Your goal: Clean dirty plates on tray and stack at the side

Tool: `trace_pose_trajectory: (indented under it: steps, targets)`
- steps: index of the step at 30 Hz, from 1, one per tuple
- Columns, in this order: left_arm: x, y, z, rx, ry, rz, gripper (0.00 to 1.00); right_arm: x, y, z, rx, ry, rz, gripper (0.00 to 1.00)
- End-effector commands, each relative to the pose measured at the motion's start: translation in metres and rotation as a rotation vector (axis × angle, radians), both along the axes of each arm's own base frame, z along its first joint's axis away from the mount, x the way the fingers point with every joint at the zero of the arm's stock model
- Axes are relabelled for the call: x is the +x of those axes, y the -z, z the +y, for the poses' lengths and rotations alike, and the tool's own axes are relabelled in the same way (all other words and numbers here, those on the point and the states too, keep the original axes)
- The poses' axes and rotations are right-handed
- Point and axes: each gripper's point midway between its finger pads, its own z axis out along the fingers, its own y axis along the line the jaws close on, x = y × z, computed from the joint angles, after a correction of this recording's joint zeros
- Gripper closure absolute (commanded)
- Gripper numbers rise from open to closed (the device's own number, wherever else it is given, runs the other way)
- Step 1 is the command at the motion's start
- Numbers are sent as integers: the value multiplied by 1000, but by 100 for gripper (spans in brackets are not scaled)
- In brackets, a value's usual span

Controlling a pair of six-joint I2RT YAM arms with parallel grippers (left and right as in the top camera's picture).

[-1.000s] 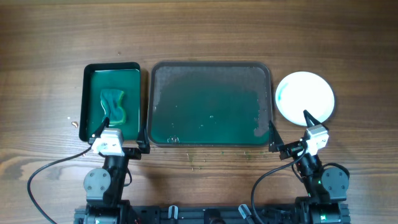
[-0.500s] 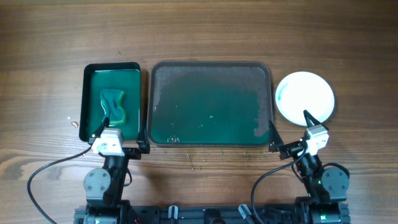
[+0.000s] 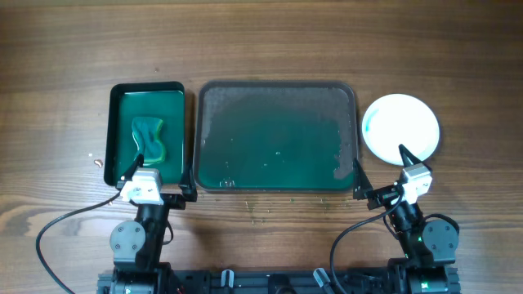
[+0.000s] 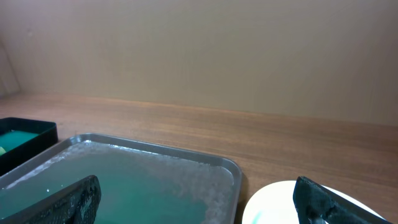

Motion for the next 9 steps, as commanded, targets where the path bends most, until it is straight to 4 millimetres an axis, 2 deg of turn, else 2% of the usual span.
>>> trace_pose_trajectory:
  steps: [1, 9]
  targets:
    - [0, 2, 0, 16, 1, -2, 0, -2, -3, 4, -16, -20, -18, 0]
    - [0, 2, 0, 16, 1, -2, 0, -2, -3, 4, -16, -20, -18, 0]
